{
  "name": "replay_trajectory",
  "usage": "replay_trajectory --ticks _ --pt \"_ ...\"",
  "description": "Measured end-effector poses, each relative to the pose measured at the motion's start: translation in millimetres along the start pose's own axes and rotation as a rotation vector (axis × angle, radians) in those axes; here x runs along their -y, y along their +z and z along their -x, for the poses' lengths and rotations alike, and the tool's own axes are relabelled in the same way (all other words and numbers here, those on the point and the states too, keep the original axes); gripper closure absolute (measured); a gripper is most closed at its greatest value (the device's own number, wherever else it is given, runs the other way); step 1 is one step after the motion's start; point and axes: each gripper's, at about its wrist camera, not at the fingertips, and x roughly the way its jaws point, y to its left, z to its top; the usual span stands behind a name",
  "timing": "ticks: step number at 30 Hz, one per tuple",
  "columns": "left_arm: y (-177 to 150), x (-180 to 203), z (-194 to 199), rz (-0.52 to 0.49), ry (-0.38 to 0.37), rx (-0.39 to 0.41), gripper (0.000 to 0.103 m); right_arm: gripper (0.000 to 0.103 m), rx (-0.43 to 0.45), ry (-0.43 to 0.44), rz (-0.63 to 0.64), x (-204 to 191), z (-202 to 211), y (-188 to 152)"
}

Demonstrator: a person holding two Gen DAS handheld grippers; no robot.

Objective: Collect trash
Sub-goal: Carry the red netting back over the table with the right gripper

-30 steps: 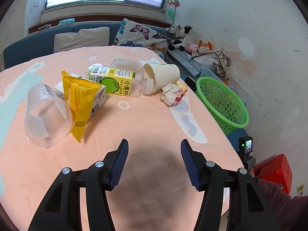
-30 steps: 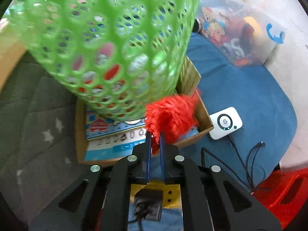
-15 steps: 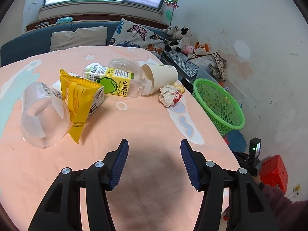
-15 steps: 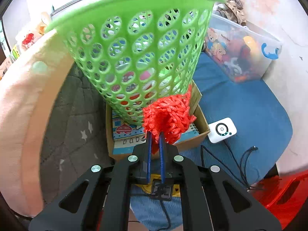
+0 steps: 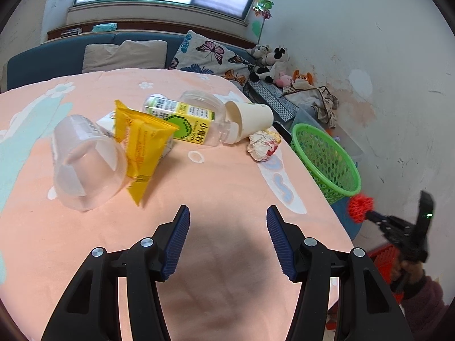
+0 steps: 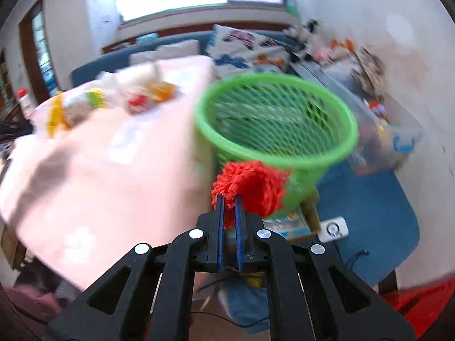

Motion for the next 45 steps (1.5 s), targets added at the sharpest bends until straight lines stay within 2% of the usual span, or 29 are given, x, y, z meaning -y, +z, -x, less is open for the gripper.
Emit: replay_trajectory --ticks 4,7,10,14,16,18,20,21,22,26,28,36,40,45 --pt "4 -9 9 0.0 0.022 0.008 0.049 0.095 0.041 0.107 0.041 -39 25 36" --pt "7 -17 13 0.004 0.037 0.009 0.048 0.095 0.065 0.155 0.077 -65 28 54" --pt "11 -25 17 -0.005 0.061 0.014 0.048 0.095 0.065 0.195 0.103 -93 13 71" --pt "13 -38 18 0.009 0.083 0.009 0.048 0.094 0.031 0.223 0.121 -119 -17 74" --pt "14 -45 18 0.011 0.096 0.003 0.046 0.092 0.015 0.223 0.125 -126 -32 71" --pt "16 -50 17 0.007 0.12 0.0 0.04 0.091 -0.012 0.234 0.135 -135 -44 67" --pt "19 -54 17 0.002 0.134 0.0 0.038 0.087 -0.039 0.236 0.144 -139 -55 62" --pt "20 -55 16 0.001 0.138 -0.001 0.035 0.077 -0.045 0.236 0.144 -141 -57 61" --pt "21 -57 16 -0.001 0.143 -0.001 0.033 0.062 -0.05 0.235 0.143 -141 -61 60" --pt "21 -62 12 -0.002 0.154 -0.004 0.029 0.045 -0.056 0.22 0.149 -141 -65 57" --pt "21 -65 10 0.004 0.154 -0.01 0.028 0.03 -0.052 0.218 0.151 -140 -65 55" --pt "26 -74 -17 0.045 0.15 -0.038 0.024 0.023 -0.087 0.235 0.111 -139 -94 60" --pt "30 -74 -23 0.054 0.167 -0.018 0.021 0.023 -0.101 0.23 0.12 -145 -106 63" --pt "29 -86 -20 0.125 0.152 0.012 0.021 0.023 -0.096 0.231 0.13 -146 -113 65"
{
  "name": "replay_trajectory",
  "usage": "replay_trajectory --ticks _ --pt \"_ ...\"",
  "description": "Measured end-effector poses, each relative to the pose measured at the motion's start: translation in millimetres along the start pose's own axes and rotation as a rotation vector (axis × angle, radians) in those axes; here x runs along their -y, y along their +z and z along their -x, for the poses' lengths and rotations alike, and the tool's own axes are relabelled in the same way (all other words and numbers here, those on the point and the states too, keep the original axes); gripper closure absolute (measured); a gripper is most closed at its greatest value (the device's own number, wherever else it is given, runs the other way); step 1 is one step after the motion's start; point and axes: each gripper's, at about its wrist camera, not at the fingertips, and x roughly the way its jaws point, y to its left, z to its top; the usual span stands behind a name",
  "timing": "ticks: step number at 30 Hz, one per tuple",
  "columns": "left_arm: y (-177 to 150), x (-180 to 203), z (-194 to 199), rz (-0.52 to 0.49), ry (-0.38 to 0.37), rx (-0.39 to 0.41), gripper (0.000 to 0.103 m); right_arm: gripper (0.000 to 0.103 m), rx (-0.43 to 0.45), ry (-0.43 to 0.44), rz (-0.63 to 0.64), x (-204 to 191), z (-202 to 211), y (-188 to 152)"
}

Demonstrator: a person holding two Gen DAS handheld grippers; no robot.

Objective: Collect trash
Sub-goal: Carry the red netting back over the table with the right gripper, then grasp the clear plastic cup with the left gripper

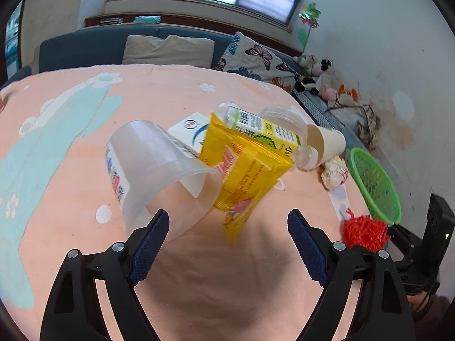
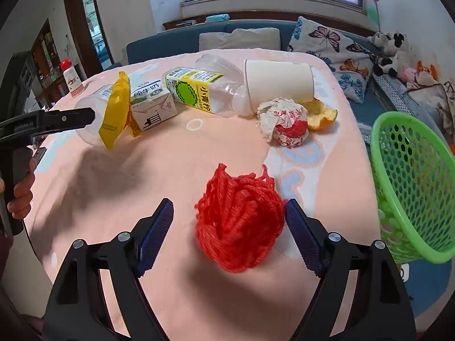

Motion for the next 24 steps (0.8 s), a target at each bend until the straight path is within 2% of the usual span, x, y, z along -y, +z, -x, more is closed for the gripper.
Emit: replay_trajectory --ticks 5,10,16,19,21,24 --pt "4 -9 -3 0.113 -0.022 0.027 0.027 0.026 -0.003 -0.002 -0.021 7 -6 1" --pt "12 -15 -8 0.22 -0.017 0.059 0.037 0.04 -0.013 0.007 -0.036 12 -9 -2" --pt "19 -24 -6 0.354 0.003 0.141 0.046 0.041 -0.017 0.011 -0.038 13 -8 -4" --pt "24 -25 -7 0.369 0.023 0.158 0.06 0.044 -0.014 0.011 -0.038 13 -7 -5" --pt "26 -26 -10 0.372 0.032 0.151 0.074 0.045 -0.011 0.012 -0.042 14 -7 -6" --pt "27 -31 -13 0.381 0.041 0.146 0.081 0.047 -0.006 0.013 -0.038 13 -4 -8"
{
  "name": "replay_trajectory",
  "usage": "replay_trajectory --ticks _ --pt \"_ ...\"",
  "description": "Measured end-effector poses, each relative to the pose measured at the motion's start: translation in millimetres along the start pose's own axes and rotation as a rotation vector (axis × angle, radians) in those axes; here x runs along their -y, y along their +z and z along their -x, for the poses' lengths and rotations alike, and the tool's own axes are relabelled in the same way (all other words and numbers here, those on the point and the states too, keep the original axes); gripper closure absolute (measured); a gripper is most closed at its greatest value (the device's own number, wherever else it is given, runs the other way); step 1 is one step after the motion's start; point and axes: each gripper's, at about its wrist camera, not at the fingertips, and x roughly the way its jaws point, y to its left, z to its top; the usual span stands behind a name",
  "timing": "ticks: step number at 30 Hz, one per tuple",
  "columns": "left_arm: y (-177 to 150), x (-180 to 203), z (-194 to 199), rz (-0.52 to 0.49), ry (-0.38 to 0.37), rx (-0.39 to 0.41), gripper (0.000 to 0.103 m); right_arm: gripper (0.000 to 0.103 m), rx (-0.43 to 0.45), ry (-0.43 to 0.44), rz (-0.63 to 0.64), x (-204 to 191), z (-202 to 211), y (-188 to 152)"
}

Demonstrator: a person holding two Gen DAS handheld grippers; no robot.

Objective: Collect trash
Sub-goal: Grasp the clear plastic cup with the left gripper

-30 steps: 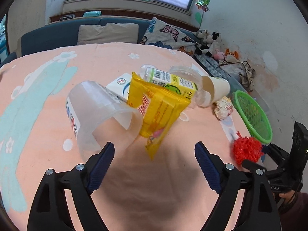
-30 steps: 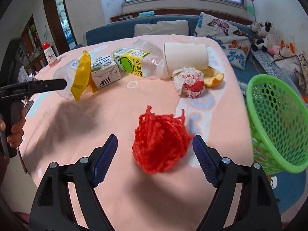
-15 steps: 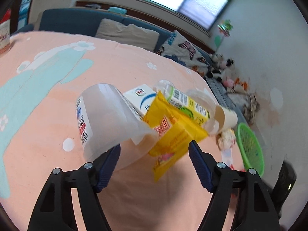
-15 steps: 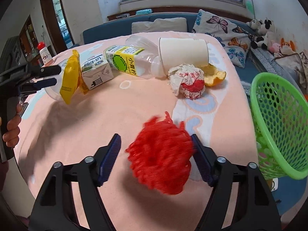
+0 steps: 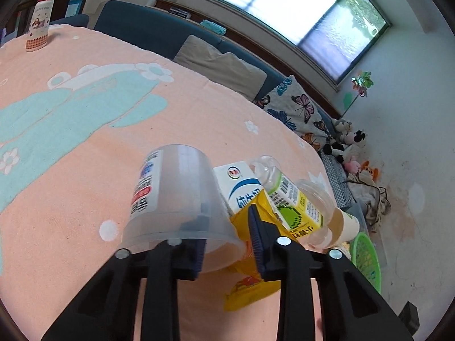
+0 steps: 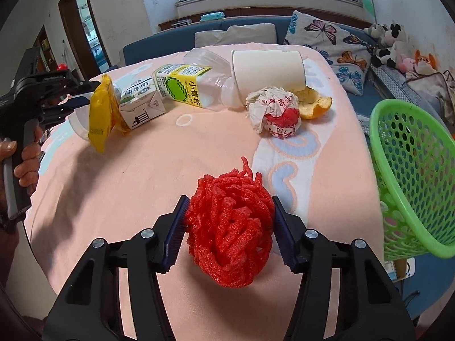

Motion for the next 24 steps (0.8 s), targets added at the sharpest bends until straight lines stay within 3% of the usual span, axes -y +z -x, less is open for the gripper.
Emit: replay_trajectory --ticks 8,15,20,22,24 --pt "2 -4 8 -0.023 -0.023 0.009 0.093 0.051 0.027 0.011 0.016 -5 11 -1" --pt "-4 -6 16 -0.06 -0.039 -0.013 0.093 0.051 0.032 0.011 0.025 -12 12 -2" --pt "0 -14 14 -0.032 -0.072 -0.02 0.092 0.051 0.021 0.009 0.019 -11 8 -2" --pt "1 -13 13 -0.032 -0.064 -0.017 0.083 0.051 0.013 0.012 0.017 -11 7 -3" --pt "2 -13 11 -0.037 -0.067 -0.019 0.082 0.051 0.007 0.012 0.015 -10 6 -3"
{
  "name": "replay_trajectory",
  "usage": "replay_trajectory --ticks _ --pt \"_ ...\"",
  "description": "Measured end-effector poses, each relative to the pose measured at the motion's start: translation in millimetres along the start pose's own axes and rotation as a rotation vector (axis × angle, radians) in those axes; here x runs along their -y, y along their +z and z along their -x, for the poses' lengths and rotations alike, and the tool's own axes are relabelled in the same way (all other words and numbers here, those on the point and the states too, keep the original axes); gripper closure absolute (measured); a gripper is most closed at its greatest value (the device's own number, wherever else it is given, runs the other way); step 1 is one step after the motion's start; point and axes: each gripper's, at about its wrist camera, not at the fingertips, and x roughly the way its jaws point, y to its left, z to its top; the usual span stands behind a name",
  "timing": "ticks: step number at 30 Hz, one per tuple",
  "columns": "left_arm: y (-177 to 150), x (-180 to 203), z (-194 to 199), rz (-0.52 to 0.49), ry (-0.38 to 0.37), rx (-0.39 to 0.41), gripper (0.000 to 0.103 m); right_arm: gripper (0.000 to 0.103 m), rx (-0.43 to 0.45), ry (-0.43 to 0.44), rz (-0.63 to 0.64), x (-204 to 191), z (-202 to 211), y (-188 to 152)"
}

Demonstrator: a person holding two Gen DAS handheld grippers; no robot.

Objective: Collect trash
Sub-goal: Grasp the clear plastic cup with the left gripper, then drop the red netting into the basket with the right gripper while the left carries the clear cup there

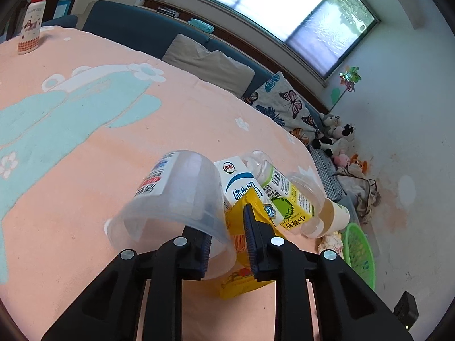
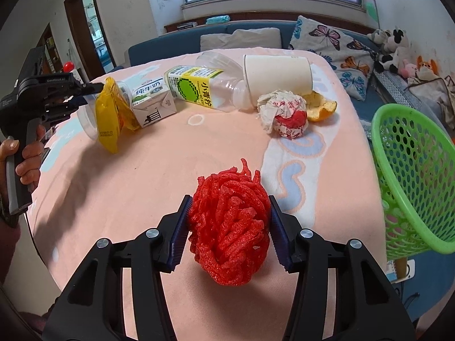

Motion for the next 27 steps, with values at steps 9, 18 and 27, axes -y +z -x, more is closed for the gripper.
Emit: replay_trajectory --ticks 9,18,27 --pt "0 -11 0 0.054 -0.02 0.015 0.095 0.049 -0.013 0.005 -0.009 2 3 -6" --pt "1 -3 34 0.006 -0.049 0.069 0.099 0.053 0.036 0.019 0.005 -5 17 0" --pt "5 48 62 -0.095 -0.169 0.083 0.099 0.054 0.111 -0.008 -0.033 11 42 15"
